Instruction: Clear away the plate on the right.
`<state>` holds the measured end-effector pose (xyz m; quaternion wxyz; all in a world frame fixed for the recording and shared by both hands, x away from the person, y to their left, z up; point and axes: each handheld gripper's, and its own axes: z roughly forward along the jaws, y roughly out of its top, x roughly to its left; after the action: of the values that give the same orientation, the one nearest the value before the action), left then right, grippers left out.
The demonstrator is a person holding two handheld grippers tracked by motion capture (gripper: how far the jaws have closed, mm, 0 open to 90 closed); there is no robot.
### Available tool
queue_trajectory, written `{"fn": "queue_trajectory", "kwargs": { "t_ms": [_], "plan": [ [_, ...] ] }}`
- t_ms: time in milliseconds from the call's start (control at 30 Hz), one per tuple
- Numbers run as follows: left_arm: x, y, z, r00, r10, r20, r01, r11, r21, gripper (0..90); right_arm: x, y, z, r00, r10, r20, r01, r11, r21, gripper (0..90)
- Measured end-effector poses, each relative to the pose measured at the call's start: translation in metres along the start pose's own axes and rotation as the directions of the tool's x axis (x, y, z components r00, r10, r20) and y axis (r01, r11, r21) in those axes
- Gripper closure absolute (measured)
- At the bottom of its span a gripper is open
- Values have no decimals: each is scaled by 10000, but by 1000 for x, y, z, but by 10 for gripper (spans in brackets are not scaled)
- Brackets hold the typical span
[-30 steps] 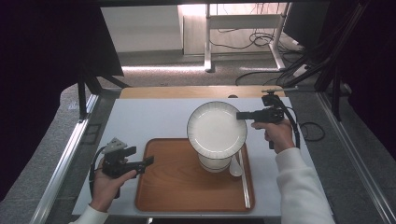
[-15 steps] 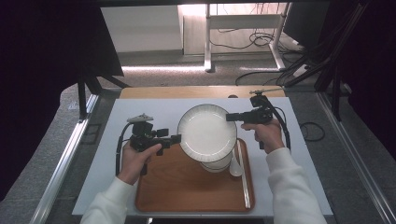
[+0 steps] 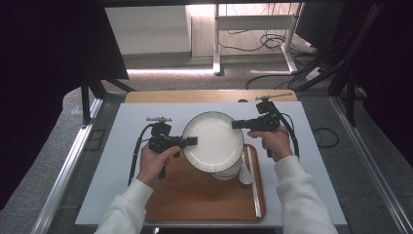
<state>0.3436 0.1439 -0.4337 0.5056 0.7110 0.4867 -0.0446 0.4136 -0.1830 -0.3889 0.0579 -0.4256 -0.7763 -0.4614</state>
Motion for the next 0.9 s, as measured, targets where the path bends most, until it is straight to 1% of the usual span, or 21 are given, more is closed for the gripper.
{"fn": "queue_trajectory", "kwargs": {
  "t_ms": [67, 133, 167, 233, 300, 333, 400, 633, 767, 900],
  "plan": [
    [2, 1, -1, 9998, -124, 153, 124, 9999, 12, 704, 0, 0, 0, 10000, -57, 9, 57, 10000, -13, 860],
    [6, 1, -3, 9983, -360, 453, 363, 9993, -71, 729, 1, 0, -1, 10000, -69, -14, 69, 10000, -49, 859],
    [8, 2, -4, 9964, -519, 663, 527, 9986, -102, 748, 1, 0, -1, 10000, -71, -40, 70, 9999, -81, 859],
    [13, 3, -7, 9908, -823, 1076, 845, 9963, -154, 790, 1, -1, -2, 9999, -104, -118, 103, 9999, -122, 855],
    [15, 5, -9, 9910, -918, 978, 935, 9955, -134, 812, 3, -1, -2, 9997, -171, -156, 168, 9998, -133, 851],
    [15, 5, -9, 9916, -919, 914, 934, 9956, -121, 815, 4, -1, -1, 9997, -241, -95, 240, 9997, -77, 850],
    [16, 6, -11, 9922, -903, 862, 913, 9958, -72, 816, 4, -2, 1, 9997, -238, -105, 238, 9997, -15, 851],
    [18, 11, -17, 9924, -1007, 709, 1017, 9947, -114, 817, 2, -6, 7, 9990, -163, -424, 162, 9999, -23, 846],
    [18, 14, -20, 9924, -1002, 716, 1016, 9947, -171, 817, 4, -7, 8, 9982, -329, -502, 327, 9995, -51, 836],
    [22, 15, -23, 9898, -1130, 868, 1159, 9928, -292, 817, 8, -7, 6, 9954, -758, -579, 748, 9970, -196, 803]
  ]
}}
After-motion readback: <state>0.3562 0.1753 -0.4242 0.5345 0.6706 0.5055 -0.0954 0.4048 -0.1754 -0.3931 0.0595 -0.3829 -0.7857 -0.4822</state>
